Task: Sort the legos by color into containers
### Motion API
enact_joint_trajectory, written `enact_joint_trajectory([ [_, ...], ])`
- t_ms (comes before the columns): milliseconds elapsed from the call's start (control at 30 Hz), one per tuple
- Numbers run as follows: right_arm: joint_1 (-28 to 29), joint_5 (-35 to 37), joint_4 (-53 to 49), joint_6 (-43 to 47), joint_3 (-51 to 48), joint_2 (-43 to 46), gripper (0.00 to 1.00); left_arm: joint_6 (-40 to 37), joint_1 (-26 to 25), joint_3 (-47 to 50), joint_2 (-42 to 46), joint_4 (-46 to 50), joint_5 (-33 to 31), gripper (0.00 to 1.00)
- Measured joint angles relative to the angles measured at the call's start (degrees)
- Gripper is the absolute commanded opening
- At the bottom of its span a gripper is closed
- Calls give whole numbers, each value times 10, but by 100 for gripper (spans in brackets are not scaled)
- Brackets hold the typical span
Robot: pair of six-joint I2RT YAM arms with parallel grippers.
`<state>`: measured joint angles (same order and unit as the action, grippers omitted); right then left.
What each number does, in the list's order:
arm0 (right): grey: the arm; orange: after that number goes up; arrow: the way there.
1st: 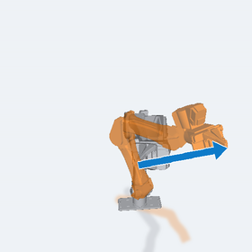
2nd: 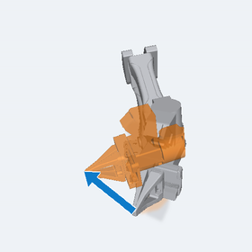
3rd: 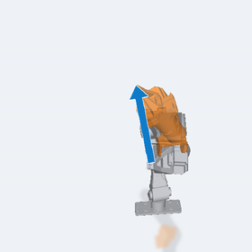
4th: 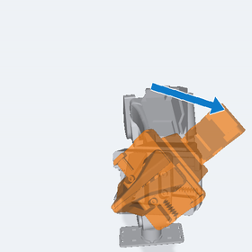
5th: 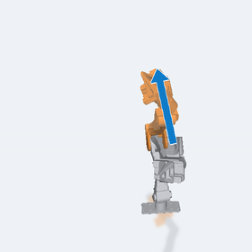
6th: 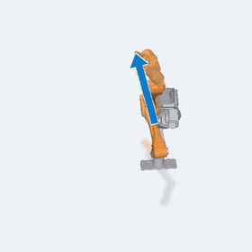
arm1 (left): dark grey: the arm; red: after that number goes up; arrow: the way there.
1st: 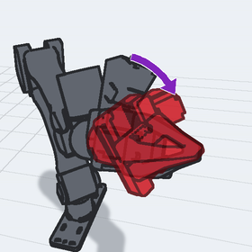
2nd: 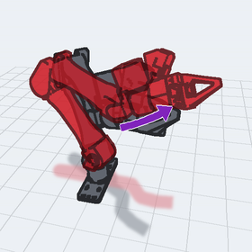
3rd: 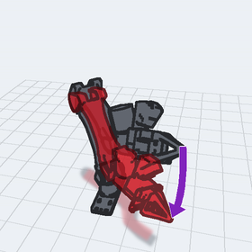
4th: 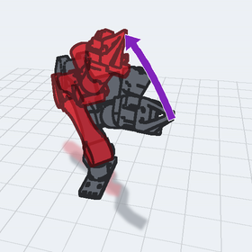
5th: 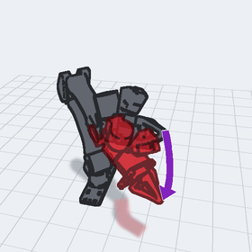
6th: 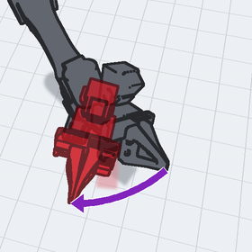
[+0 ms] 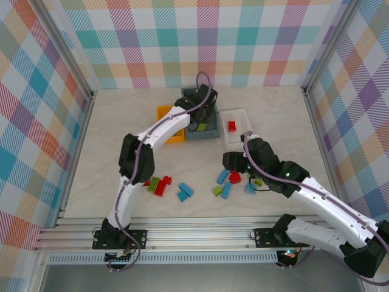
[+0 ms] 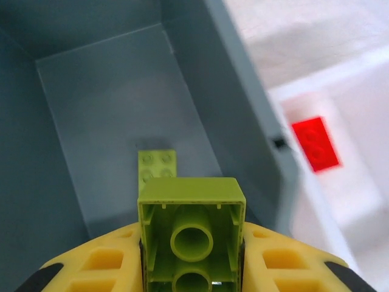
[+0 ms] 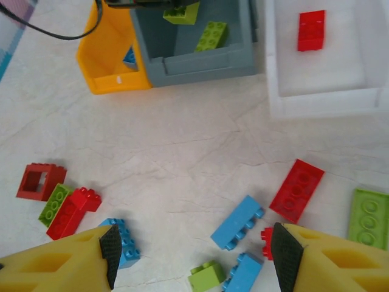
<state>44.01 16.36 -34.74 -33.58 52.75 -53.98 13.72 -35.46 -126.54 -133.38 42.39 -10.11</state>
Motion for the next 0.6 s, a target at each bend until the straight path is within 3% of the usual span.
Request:
enact_joint_trajectory([
  [167,-85,-26,-38,-31,8,-46,68,4,25,-77,-94,47,9,39],
  [267,-128,-56,-40,-41,-19,-76,68,5,34,-83,-99,67,20,54],
  [433,-141,-85,-37,-46,-33,-125,69,14,34,-95,-96,70,45,64],
  [600,-148,-101,-23,-51,-27,-208,68,29,32,-95,-75,71,67,65],
])
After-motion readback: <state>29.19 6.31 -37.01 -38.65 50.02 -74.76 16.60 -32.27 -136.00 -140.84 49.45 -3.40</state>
